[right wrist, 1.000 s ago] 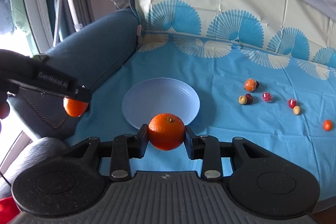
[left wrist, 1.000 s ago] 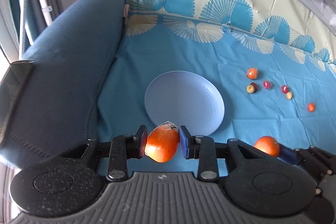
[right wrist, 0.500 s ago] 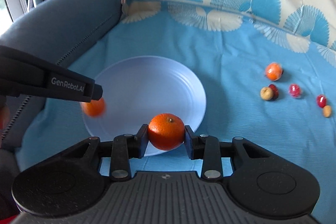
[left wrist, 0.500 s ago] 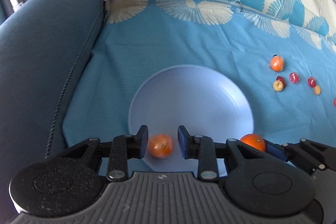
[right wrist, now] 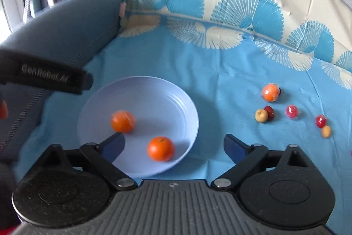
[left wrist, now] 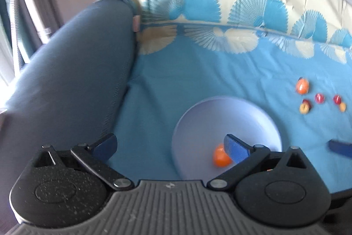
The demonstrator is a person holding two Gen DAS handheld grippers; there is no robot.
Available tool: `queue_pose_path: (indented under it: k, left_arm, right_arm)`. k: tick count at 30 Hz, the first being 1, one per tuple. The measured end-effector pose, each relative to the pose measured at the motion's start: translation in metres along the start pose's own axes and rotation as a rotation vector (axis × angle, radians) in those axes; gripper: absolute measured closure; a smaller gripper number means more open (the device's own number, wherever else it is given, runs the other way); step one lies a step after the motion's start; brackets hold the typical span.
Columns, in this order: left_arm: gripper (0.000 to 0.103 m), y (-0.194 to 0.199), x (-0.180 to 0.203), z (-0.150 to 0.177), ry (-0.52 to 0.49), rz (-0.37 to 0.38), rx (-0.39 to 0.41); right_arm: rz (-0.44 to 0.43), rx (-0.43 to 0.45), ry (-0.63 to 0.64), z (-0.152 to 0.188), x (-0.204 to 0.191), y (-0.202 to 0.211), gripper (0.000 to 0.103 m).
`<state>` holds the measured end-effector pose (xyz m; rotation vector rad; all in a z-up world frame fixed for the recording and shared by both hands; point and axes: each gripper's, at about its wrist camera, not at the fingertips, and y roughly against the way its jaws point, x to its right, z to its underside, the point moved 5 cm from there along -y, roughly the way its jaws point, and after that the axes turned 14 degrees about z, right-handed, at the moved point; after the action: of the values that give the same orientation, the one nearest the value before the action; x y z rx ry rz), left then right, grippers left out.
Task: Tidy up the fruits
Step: 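Carry both mandarins to the blue plate and open both grippers, then lift both grippers away from the plate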
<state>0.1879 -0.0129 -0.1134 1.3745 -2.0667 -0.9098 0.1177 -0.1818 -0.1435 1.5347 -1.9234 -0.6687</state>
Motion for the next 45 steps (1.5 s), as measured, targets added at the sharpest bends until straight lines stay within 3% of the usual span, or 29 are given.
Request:
queue_pose_path:
  k: [3,7,18,31,45]
  left_arm:
    - [0.0,0.028,0.0,0.025,0.016,-0.016,-0.042]
    - [0.0,0.061,0.007,0.052,0.069,0.023,-0.085]
    - [0.0,0.134,0.038,0.077,0.027,0.039,0.014]
    - [0.0,0.18,0.043,0.082,0.023,0.02,0.086]
    - [0.0,0.183,0.051,0.081,0.022,0.028,0.084]
  right_arm:
    - [-0.027,0.005,-0.025,0.012,0.005,0.039,0.002]
    - [-0.041,0.009,-0.056,0.023,0.008,0.083,0.002]
    - [-0.032,0.097,-0.107,0.045,0.01,0.17,0.001]
    - [-0.033,0.183,-0.108,0.051,0.015,0.217,0.001]
    - [-0.027,0.186,-0.147,0.051,0.025,0.224,0.001]
